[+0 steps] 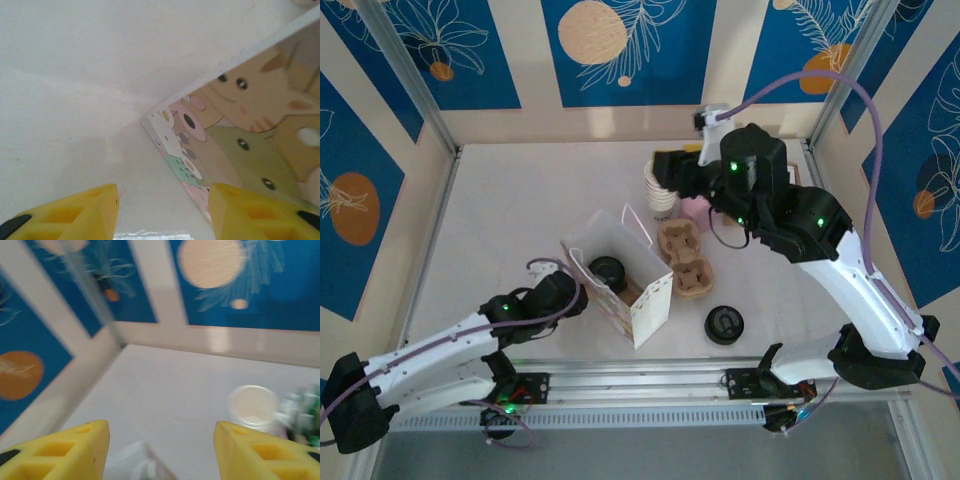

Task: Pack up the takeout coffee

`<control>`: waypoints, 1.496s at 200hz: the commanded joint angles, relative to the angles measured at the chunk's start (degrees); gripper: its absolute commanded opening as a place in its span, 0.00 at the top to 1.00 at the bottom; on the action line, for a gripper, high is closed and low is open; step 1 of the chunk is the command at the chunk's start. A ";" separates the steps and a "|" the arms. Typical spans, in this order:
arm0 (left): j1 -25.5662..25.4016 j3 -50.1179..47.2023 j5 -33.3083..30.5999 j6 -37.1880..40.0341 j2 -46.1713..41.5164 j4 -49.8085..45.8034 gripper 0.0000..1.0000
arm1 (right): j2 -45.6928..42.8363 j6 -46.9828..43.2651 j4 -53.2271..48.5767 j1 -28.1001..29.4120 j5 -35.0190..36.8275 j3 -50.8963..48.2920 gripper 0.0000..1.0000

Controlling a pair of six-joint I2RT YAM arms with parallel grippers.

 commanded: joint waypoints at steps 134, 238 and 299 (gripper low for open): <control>0.68 27.27 -18.60 22.56 -8.07 -32.54 0.38 | 4.64 -17.38 8.94 -21.22 -12.61 -22.04 0.28; 0.67 29.93 -19.30 23.75 -11.00 -33.29 0.36 | 14.31 -23.09 7.17 -20.52 -0.18 -17.23 0.60; 0.68 30.80 -19.02 23.77 -10.74 -32.95 0.36 | 11.77 -22.78 3.96 -18.61 0.96 -14.09 1.00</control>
